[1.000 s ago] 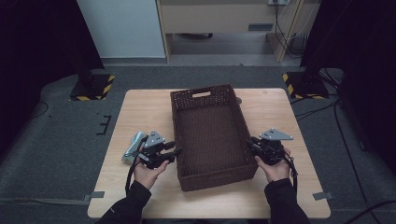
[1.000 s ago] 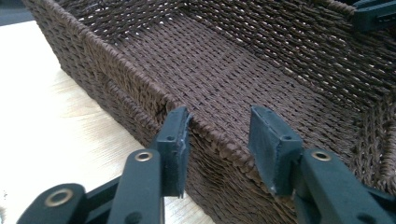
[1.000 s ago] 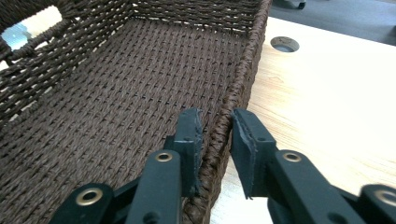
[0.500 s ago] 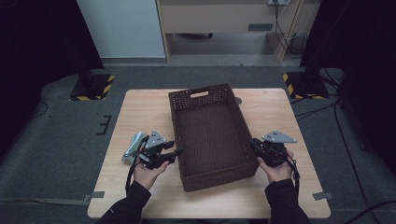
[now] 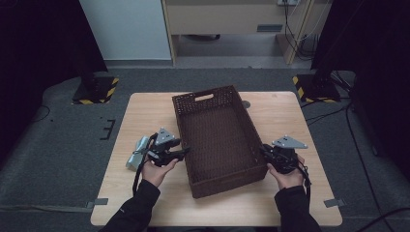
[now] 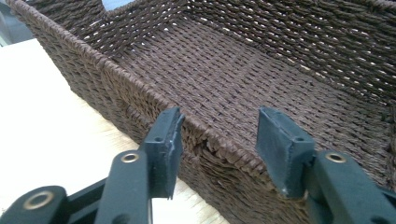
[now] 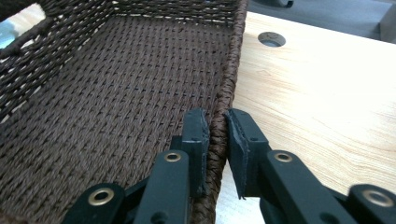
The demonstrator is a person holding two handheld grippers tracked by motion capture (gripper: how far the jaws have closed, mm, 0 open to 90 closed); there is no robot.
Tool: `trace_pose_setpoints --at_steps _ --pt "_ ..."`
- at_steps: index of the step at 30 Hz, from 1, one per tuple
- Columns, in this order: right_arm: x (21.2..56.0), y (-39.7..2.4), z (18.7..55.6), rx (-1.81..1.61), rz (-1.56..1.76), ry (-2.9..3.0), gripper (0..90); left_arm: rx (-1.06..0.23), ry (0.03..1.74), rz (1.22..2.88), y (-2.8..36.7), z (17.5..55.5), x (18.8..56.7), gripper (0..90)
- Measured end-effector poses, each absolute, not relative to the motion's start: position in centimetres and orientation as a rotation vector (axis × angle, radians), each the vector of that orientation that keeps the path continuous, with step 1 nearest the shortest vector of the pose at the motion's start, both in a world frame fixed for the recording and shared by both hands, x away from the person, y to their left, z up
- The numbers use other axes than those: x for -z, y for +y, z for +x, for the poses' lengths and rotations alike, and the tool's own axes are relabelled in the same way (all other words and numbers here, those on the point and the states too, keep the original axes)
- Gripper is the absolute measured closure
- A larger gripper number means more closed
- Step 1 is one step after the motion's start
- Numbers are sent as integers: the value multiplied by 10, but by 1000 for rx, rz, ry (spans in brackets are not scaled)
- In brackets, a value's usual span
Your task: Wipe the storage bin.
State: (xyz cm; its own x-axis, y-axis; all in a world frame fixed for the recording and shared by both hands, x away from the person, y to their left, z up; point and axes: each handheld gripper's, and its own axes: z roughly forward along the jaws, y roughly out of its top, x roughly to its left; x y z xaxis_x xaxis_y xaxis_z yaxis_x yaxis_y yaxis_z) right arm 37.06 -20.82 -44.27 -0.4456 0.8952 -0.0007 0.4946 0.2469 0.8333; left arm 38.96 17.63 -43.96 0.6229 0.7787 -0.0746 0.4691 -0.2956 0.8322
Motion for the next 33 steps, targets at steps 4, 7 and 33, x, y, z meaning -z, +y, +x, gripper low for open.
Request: trace_pose_setpoints --at_steps 4,7,33 --pt "445 -210 379 -1098 1272 2016 789 -443 990 1948 173 388 440 489" --pt "445 -210 379 -1094 1274 2016 742 -457 994 1951 171 386 440 509" --pt "446 -223 376 -1062 1327 1988 802 -452 1000 1934 190 384 432 472"
